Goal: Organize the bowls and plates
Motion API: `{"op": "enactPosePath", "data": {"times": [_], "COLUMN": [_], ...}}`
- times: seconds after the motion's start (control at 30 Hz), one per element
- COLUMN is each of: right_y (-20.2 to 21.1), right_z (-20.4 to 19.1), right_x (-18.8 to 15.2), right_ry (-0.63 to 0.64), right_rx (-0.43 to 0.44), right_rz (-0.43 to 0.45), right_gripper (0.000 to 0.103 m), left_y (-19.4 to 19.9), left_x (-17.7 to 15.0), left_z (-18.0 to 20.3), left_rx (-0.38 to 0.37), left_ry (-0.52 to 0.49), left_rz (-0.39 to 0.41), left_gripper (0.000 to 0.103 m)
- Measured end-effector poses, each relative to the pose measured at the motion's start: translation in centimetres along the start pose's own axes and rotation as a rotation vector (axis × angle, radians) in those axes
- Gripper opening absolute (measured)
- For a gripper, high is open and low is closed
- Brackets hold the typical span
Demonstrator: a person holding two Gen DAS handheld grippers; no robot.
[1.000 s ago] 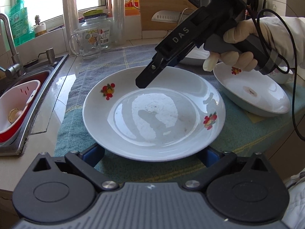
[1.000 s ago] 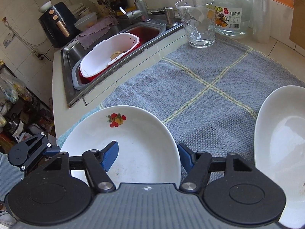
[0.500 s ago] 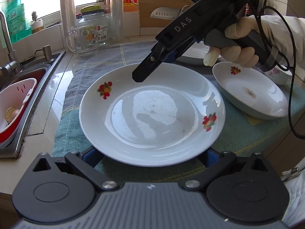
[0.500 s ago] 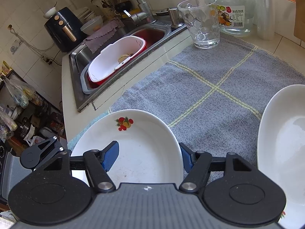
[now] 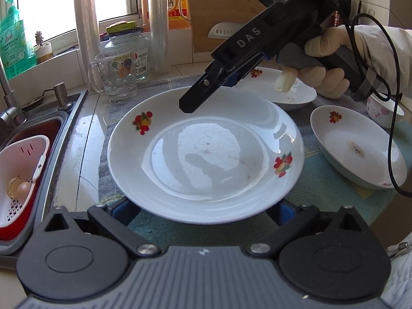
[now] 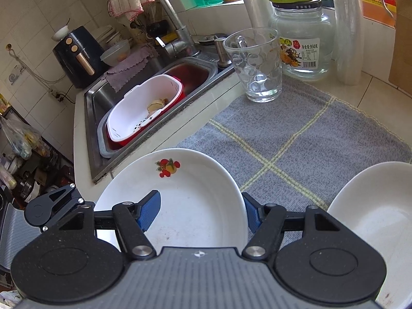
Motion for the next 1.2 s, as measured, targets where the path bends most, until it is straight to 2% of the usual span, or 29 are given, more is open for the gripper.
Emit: {"op": "enactPosePath", "data": {"times": [0.4,0.8,0.83,0.97,1.07,1.2], "right_y": [-2.0,-3.5,-3.5,-3.7,-3.5,-2.8], "right_z": [3.0,4.9,5.0,4.6,4.0,3.4], "right_x": [2.7,2.5,2.5,2.5,2.5,2.7], "right_ry": [-0.04,-0.078,-0.081,-0.088,-0.066,-0.053], "right_rx": [-0.05,-0.081,-0.081,-0.063,-0.073,-0.087], "right_rz": [0.018,0.005,0.004,0.004,0.011,0.029], "right_gripper": [0.073,0.073,0.074,0.091,0.097,0.101], "left_y": [-3.6,-4.9,-5.0,-4.9,-4.5,-3.8], "left_x": [1.8,2.1,2.1,2.0,2.0,2.0], "left_z": [-2.5,-3.4,-3.4,-3.0,-2.9,-2.8], "left_rx": [-0.039,-0.043,-0.04,-0.053,-0.055,-0.034], "left_ry": [-0.034,-0.051,-0.057,-0.054,-0.042,-0.041], "left_rz": [-0.015,-0.019,-0.019,-0.02,-0.012,-0.006], "left_gripper": [0.102,0.102,0.102,0.102,0.102,0.102]}}
Point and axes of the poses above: each gripper's, at about its wrist camera, not at the fingertips, and y roughly against the way its jaws point, z to its right, x to its top, the point moved 10 cm from there along -y, roughly the way its jaws point, and after that the axes turned 2 degrees about z, right-handed, at the moved point
